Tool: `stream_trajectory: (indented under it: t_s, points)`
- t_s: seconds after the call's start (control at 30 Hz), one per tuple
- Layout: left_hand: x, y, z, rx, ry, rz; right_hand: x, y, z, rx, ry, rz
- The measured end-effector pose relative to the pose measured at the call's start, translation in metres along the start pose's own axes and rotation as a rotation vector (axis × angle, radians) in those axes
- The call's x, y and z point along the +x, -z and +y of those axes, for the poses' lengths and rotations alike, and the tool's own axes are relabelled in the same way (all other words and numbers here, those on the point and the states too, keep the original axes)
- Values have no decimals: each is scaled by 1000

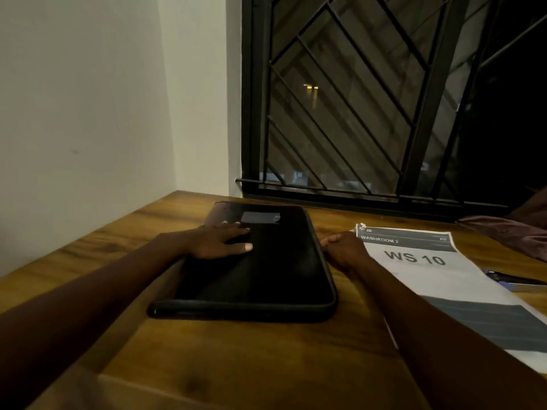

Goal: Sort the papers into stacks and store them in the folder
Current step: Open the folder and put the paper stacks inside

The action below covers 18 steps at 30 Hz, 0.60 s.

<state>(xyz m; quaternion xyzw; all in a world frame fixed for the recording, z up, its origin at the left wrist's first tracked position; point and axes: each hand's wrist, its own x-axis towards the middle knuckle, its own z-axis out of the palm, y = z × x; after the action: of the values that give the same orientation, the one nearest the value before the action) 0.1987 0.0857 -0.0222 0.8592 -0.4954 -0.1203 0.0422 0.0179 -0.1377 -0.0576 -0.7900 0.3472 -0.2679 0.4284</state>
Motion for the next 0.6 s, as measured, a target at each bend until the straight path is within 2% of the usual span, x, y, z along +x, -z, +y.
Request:
stream_trajectory:
  t_s: [0.13, 0.43, 0.53, 0.6]
  points:
    - [-14, -22, -8, 37, -35, 128, -10, 3, -1, 116, -64, -38]
    - [-21, -32, 0, 23, 12, 290, -95, 30, -6, -104, -120, -122]
    - [-23, -32, 3, 26, 13, 316, -130, 34, -8, -177, -36, -79]
    - [-23, -32, 2, 21, 16, 327, -148, 26, -8, -200, 2, 10]
